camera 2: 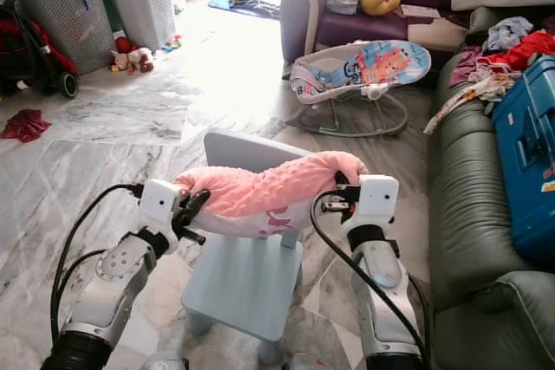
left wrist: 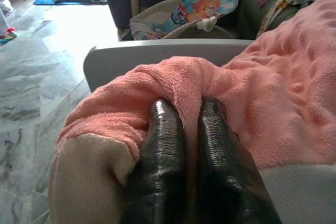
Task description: Move the pillow to the sofa
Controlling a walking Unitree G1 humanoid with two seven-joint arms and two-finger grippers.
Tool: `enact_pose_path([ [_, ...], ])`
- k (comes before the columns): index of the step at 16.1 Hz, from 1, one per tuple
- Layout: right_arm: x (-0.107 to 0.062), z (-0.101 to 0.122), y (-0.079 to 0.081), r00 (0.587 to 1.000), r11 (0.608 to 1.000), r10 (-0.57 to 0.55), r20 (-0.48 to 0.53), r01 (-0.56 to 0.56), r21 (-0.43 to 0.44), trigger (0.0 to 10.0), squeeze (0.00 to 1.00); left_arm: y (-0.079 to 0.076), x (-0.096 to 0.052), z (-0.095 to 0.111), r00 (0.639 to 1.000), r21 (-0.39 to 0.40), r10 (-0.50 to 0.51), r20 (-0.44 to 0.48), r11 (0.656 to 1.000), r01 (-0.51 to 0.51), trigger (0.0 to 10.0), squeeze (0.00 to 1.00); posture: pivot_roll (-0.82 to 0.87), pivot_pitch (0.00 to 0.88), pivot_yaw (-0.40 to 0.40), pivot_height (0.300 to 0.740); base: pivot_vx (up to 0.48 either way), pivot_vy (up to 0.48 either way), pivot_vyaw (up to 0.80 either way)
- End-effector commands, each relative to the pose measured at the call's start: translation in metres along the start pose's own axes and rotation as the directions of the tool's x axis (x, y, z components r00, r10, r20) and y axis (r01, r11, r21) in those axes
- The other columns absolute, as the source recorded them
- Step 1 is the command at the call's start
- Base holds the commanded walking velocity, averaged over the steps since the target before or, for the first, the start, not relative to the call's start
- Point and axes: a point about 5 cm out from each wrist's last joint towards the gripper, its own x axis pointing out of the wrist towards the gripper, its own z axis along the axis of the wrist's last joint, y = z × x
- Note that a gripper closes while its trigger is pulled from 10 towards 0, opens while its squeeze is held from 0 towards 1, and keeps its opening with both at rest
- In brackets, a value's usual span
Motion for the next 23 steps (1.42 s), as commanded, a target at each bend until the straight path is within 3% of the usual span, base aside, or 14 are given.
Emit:
enact_pose_path([
  [1, 0.0032, 0.0017, -0.0015, 1.000, 1.000, -0.007, -0.003, 0.007, 0.003, 10.0, 0.00, -0.0056, 0.0018, 0.0067, 0.999, 0.009, -0.035, 0.029, 0.999, 0.034, 10.0, 0.00, -0.05, 0.000, -0.020, 0.740, 0.000, 0.000, 0.00],
  [23, 0.0065, 0.0008, -0.0028, 1.000, 1.000, -0.010, -0.007, 0.010, -0.001, 10.0, 0.00, -0.0066, 0.0034, 0.0065, 0.999, 0.013, -0.040, 0.021, 0.999, 0.039, 10.0, 0.00, -0.05, 0.000, -0.022, 0.740, -0.290, 0.000, 0.00],
])
